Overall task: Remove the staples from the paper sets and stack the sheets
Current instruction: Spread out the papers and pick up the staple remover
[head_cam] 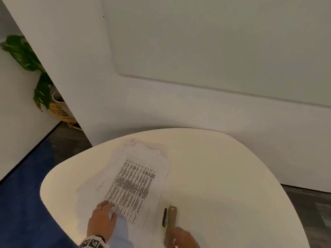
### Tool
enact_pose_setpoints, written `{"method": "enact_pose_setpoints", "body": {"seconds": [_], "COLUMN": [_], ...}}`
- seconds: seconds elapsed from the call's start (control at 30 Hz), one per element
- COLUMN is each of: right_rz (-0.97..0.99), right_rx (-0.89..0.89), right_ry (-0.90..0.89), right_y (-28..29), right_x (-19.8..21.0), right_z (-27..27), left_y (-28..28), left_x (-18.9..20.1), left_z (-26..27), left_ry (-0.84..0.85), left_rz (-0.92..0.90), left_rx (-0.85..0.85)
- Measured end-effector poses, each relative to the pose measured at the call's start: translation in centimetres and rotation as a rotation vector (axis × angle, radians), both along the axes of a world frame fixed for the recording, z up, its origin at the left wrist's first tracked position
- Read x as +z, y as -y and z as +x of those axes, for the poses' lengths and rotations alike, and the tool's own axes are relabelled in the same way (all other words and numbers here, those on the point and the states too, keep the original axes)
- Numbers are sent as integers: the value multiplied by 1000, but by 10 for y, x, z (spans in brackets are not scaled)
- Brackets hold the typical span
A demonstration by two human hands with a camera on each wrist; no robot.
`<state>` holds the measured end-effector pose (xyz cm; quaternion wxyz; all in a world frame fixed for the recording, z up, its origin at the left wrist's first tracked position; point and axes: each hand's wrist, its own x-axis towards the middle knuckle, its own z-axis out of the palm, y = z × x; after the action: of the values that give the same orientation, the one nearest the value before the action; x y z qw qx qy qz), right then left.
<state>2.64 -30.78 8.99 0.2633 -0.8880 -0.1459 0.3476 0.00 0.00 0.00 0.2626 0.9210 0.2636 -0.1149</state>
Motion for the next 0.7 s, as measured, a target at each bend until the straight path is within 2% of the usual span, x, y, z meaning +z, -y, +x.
{"method": "enact_pose_setpoints", "body": {"seconds": [0.07, 0.13, 0.3, 0.43, 0.57, 0.7], "right_rz": [53, 87, -49, -200, -252, -299], "right_rx": [27, 85, -34, -170, -259, -351], "right_ry": [6, 55, 145, 169, 199, 221], "right_y": [-57, -88, -131, -144, -152, -154], "right_x": [-16, -29, -64, -88, -96, -102], "right_z": [-1, 5, 14, 23, 27, 34], "left_y": [-7, -14, -27, -38, -43, -42], "left_x": [-9, -16, -22, -26, -28, -29], "left_z": [4, 5, 1, 6, 7, 9], "left_ry": [37, 23, 10, -7, -1, -57], "left_rz": [47, 70, 73, 117, 88, 207], "left_rx": [73, 128, 217, 111, 57, 36]}}
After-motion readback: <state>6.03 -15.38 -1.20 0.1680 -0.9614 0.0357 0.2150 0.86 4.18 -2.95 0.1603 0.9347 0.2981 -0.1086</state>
